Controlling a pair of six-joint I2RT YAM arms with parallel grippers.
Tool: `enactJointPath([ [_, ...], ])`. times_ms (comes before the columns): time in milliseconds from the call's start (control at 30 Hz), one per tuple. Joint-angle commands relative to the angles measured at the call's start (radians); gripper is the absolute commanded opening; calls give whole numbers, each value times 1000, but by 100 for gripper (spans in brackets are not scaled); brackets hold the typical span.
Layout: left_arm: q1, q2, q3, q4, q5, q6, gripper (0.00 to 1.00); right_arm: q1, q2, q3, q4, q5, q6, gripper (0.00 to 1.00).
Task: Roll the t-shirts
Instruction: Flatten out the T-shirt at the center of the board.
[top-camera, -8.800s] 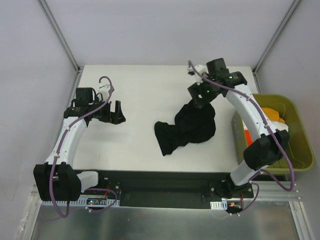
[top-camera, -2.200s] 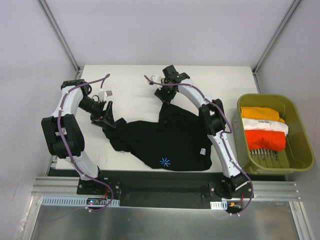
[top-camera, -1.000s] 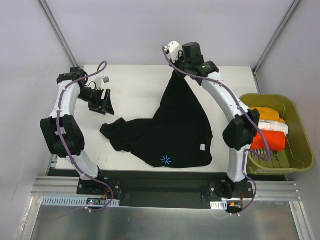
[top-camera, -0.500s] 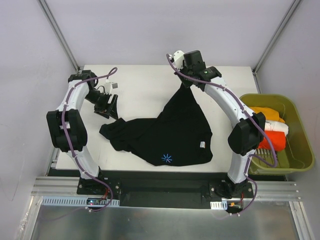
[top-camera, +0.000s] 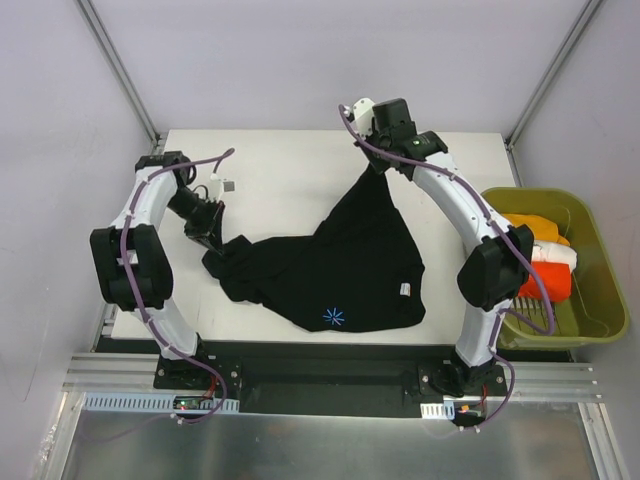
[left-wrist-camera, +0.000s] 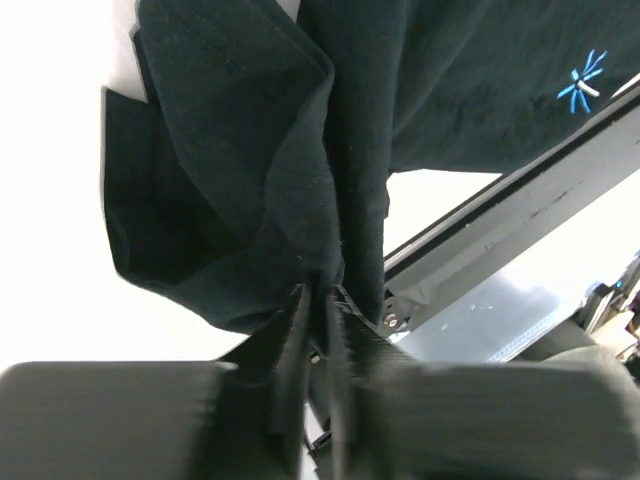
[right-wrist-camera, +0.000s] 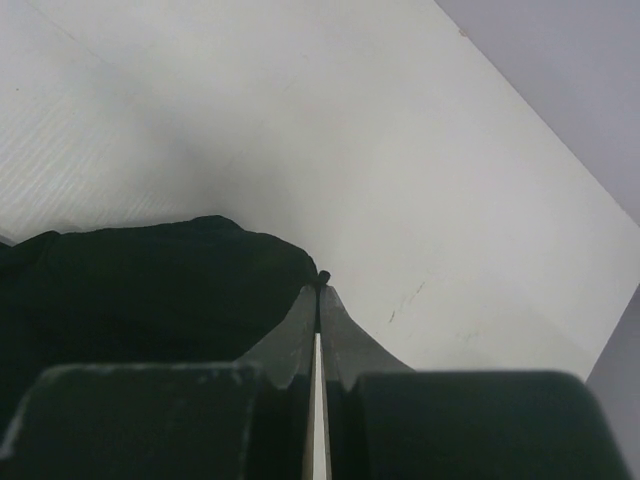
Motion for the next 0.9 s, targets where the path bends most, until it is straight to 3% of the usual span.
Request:
enactJointPath([
  [0,2,35,234,-101,81,-11,0,-30,-42,99,18,74,12,0],
  [233,3,91,627,-272,162,-29,0,-96,-70,271,43,138,6,1],
  [367,8,95,776,-304,172,-12,0,-126,-110,311,119,160,-20,1],
  [500,11,170,1110,-318,159,-17,0,-172,-87,442,167,177,-38,1],
  [567,10,190,1195,-292,169,-26,0,-200,-75,466,245,191,-63,1],
  [733,10,65,1104,-31,207,-81,0,-232,-97,500,349,200,-75,1],
  [867,8,-17,971,18,198,-77,0,-229,-183,428,336,130,-52,1],
])
